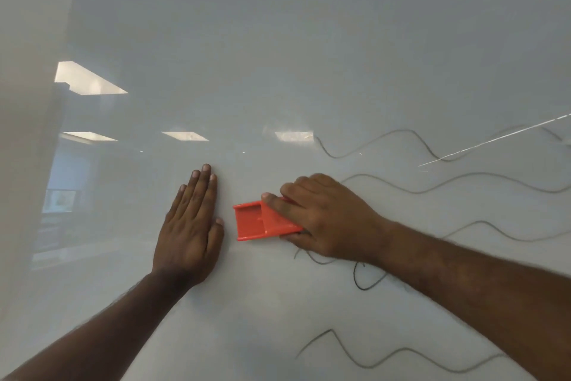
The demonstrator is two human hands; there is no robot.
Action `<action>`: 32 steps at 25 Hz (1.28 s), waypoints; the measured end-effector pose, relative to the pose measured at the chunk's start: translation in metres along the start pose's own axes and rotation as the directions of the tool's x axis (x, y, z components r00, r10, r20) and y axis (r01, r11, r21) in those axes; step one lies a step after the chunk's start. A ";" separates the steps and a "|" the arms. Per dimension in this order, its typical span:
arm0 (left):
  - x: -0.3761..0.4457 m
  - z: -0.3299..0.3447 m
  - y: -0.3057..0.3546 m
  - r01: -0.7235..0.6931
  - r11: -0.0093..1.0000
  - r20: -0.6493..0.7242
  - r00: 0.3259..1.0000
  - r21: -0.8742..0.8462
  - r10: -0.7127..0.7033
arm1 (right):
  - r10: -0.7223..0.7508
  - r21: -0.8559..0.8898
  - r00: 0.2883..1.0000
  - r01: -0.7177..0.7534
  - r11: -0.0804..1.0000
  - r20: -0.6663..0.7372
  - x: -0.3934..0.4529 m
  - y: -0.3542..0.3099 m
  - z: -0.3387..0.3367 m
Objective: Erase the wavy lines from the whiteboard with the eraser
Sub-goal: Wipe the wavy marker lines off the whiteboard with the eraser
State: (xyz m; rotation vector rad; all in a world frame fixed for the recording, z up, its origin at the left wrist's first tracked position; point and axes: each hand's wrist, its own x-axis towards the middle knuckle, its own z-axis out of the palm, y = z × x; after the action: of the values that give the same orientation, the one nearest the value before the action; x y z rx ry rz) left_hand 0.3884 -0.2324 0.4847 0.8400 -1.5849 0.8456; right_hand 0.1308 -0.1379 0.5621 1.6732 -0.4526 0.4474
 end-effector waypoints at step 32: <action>0.016 0.012 0.073 0.019 1.000 0.060 0.998 0.002 -0.020 | 0.647 -0.082 0.710 -0.688 0.721 -0.277 -0.050 0.105 -0.035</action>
State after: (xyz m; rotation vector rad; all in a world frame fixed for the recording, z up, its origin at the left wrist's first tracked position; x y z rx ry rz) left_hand 0.3166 -0.2080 0.4919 0.8880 -1.6262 0.8145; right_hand 0.0318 -0.1161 0.6280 1.2115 -0.9101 1.0986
